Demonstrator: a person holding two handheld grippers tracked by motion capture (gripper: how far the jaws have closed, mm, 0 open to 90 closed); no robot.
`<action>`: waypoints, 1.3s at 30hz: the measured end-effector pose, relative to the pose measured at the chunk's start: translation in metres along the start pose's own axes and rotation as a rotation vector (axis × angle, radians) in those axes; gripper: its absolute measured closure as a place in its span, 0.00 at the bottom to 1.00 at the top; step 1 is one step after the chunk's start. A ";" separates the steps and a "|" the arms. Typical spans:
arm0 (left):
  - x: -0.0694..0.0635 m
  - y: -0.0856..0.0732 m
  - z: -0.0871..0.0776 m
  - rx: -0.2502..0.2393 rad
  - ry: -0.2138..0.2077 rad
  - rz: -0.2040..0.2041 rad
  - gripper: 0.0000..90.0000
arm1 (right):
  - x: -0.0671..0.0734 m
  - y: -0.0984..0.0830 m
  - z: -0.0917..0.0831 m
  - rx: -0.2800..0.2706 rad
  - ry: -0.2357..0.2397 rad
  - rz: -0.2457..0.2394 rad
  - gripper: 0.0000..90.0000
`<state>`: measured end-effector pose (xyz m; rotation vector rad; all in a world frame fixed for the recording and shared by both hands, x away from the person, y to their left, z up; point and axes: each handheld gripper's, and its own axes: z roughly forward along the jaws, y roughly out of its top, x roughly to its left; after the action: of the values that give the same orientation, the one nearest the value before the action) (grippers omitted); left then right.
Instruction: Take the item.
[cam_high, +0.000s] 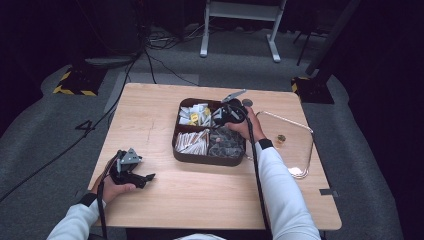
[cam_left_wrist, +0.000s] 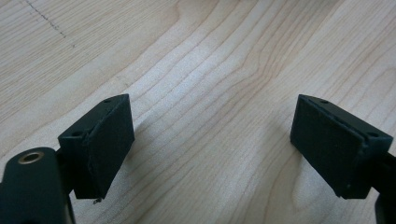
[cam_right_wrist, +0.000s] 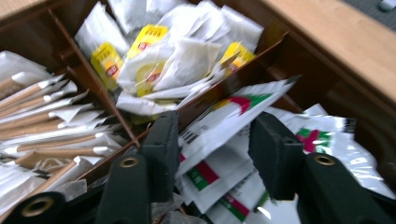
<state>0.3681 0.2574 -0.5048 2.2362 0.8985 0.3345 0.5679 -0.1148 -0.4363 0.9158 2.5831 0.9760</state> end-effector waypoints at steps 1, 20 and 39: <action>0.000 0.000 0.000 0.000 0.000 0.000 0.15 | 0.001 0.000 0.001 0.000 0.000 0.002 0.68; 0.000 0.000 0.000 0.000 -0.001 -0.001 0.15 | 0.006 -0.003 -0.011 -0.042 -0.029 -0.023 0.97; 0.000 0.000 0.000 0.000 0.000 0.000 0.15 | 0.000 -0.009 -0.046 -0.115 -0.055 -0.024 0.98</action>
<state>0.3680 0.2574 -0.5048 2.2359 0.8987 0.3343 0.5443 -0.1436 -0.4073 0.8670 2.4590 1.0654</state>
